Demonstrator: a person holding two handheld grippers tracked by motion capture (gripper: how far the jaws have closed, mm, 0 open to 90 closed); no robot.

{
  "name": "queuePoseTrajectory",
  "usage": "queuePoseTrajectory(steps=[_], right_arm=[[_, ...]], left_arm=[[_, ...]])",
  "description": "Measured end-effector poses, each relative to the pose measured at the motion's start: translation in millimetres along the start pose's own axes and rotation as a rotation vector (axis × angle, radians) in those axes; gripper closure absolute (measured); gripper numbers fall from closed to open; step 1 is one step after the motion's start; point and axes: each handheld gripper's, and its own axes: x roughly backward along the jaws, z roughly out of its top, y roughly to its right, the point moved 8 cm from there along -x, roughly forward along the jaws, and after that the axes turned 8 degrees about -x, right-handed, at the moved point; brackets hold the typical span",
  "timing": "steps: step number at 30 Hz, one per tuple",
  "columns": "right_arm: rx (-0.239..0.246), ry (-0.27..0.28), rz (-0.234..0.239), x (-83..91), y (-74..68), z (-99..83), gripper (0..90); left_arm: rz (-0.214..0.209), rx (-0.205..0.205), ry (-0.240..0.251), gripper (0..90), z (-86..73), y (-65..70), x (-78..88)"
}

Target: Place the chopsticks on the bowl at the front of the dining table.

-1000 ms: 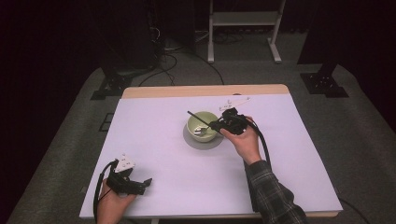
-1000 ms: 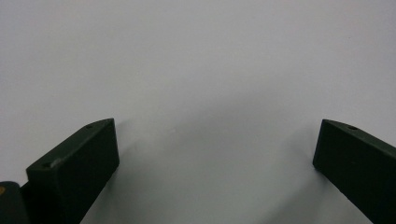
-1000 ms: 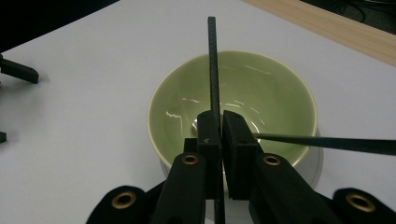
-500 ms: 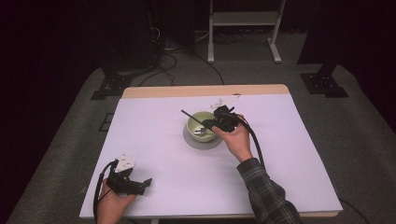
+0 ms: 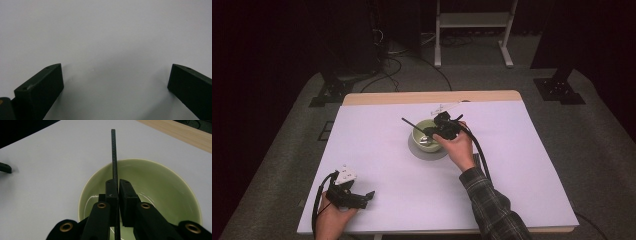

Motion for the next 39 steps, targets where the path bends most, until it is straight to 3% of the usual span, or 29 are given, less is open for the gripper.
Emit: queuePoseTrajectory(steps=[13,19,29,39], right_arm=[[-0.001,-0.006,0.004,-6.2,0.6,-2.1,85.0],[0.004,-0.001,0.001,-2.9,1.4,-1.3,80.3],[0.014,0.025,-0.007,15.8,1.2,1.6,80.9],[0.006,0.045,-0.02,38.0,10.1,-7.5,82.1]], left_arm=[[0.0,0.001,0.001,0.0,0.1,0.1,0.0],[0.0,0.001,0.0,0.0,0.0,0.1,0.0],[0.0,0.0,-0.001,0.0,0.0,0.0,0.0],[0.0,0.0,-0.001,0.0,0.0,0.0,-0.1]])
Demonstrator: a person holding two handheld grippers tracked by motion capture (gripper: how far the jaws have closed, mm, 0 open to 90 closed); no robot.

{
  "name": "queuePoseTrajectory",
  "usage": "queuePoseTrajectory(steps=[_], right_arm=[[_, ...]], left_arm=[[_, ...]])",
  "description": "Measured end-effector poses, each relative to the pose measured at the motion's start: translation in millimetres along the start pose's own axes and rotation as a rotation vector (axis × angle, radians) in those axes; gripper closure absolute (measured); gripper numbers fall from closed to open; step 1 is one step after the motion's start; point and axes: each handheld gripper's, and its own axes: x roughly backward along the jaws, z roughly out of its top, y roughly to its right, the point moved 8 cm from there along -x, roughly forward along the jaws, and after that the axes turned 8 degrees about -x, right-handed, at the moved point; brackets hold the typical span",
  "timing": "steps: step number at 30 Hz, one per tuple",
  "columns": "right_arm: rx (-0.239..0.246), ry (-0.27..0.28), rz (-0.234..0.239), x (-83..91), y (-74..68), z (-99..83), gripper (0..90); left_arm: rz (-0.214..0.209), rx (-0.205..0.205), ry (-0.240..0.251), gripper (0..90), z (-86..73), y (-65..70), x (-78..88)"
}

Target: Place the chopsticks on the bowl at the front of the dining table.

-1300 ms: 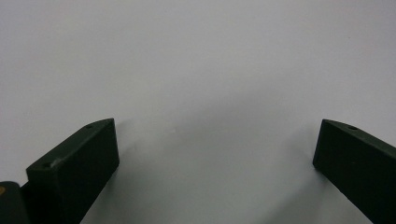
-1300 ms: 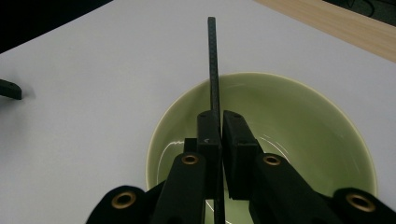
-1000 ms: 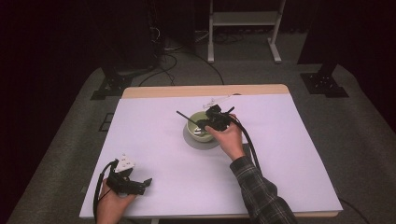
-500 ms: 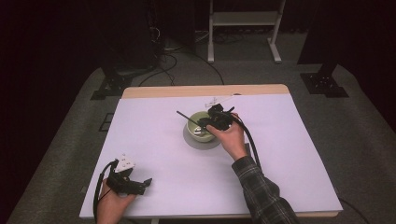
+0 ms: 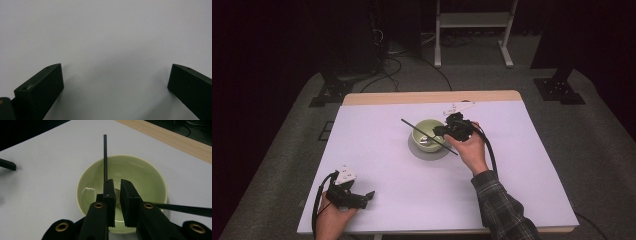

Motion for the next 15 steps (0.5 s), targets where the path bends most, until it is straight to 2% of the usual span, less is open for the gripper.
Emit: queuePoseTrajectory(steps=[9,15], right_arm=[[-0.004,0.013,-0.01,19.4,10.6,-9.7,82.6],[-0.01,0.013,-0.032,31.5,20.9,-18.5,82.8]], left_arm=[[0.002,-0.003,0.0,0.0,0.0,-0.3,0.0],[0.002,-0.005,-0.001,0.0,0.0,-0.5,0.1]])
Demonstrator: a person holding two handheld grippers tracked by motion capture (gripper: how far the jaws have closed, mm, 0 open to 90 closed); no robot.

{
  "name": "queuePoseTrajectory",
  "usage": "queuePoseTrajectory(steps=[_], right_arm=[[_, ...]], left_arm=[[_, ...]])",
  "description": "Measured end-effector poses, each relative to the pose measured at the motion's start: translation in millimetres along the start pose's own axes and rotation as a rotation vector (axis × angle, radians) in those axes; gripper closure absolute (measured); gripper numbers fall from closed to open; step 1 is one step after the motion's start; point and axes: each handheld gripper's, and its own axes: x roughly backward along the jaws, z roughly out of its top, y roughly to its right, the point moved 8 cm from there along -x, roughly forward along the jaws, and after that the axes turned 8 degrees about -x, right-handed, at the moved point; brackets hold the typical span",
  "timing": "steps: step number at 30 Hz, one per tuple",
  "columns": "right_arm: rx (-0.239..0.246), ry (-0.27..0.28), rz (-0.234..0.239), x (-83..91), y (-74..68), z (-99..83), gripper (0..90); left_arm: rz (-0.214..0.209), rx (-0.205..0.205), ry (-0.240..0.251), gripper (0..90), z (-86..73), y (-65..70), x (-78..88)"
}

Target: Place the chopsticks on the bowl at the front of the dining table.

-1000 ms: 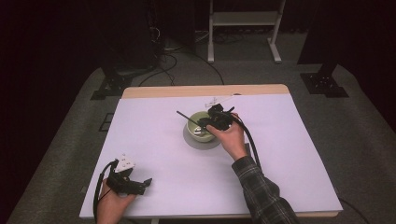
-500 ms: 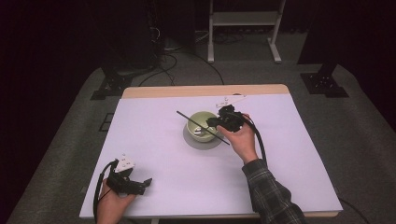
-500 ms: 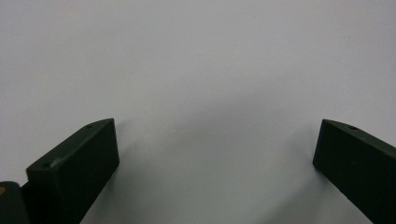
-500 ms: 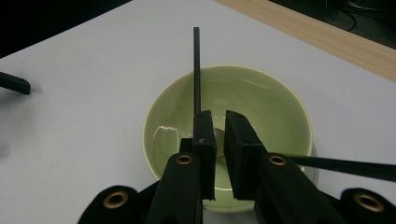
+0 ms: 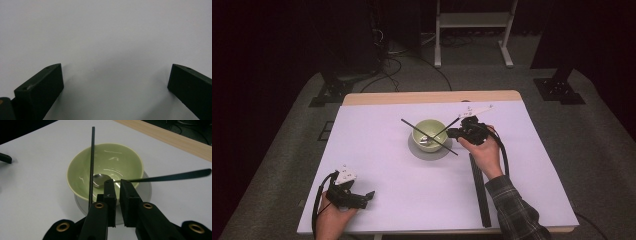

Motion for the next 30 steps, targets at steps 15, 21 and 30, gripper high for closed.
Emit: queuePoseTrajectory(steps=[15,21,30], right_arm=[[-0.023,0.007,-0.042,24.3,21.6,-19.3,82.6],[-0.032,0.006,-0.054,31.0,27.6,-28.4,82.3],[-0.034,-0.001,-0.078,41.9,37.4,-43.0,81.8]], left_arm=[[-0.001,0.002,0.0,0.0,0.0,0.2,0.0],[0.0,0.002,0.0,0.0,0.0,0.2,0.0],[-0.002,0.005,0.001,0.0,0.0,0.5,-0.1]])
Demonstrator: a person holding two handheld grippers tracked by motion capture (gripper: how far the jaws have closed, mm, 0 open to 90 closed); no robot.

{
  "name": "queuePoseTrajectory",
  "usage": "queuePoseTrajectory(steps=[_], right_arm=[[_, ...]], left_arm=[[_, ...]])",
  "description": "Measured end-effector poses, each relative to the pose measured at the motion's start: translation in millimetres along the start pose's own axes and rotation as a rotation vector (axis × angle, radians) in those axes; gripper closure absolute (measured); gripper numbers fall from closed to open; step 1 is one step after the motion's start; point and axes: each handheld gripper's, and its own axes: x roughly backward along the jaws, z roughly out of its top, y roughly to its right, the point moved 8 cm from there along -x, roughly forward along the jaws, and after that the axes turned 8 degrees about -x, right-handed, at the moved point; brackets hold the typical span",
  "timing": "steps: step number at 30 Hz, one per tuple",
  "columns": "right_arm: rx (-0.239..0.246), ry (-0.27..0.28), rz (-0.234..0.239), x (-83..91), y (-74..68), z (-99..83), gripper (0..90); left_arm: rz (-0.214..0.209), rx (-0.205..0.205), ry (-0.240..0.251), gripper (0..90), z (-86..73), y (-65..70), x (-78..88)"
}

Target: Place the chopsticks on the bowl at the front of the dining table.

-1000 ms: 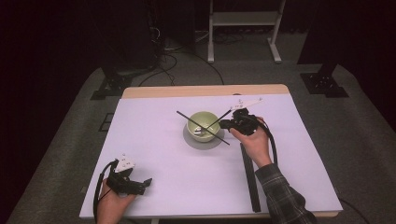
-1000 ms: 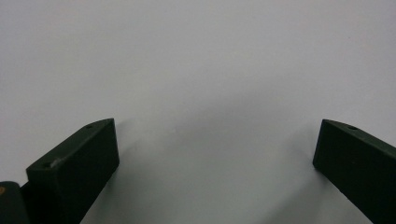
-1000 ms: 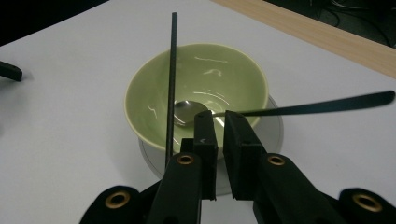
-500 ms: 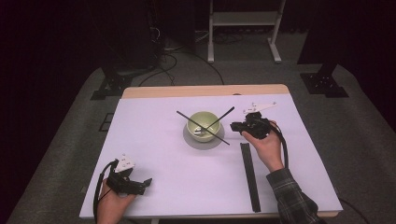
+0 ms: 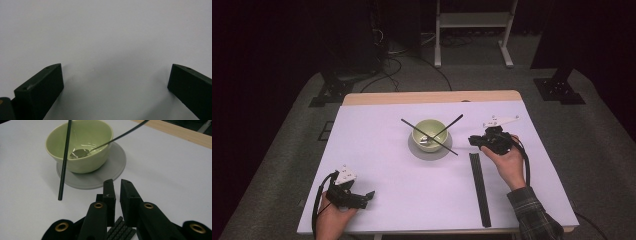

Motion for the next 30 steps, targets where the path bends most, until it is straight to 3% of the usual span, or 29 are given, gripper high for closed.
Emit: queuePoseTrajectory(steps=[18,30], right_arm=[[-0.024,-0.017,-0.039,13.1,20.2,-27.8,78.0],[-0.03,-0.032,-0.057,15.8,25.8,-40.4,62.9]], left_arm=[[0.0,0.0,0.0,0.0,-0.1,0.0,0.1],[0.0,0.0,0.0,0.0,-0.1,0.0,0.1]])
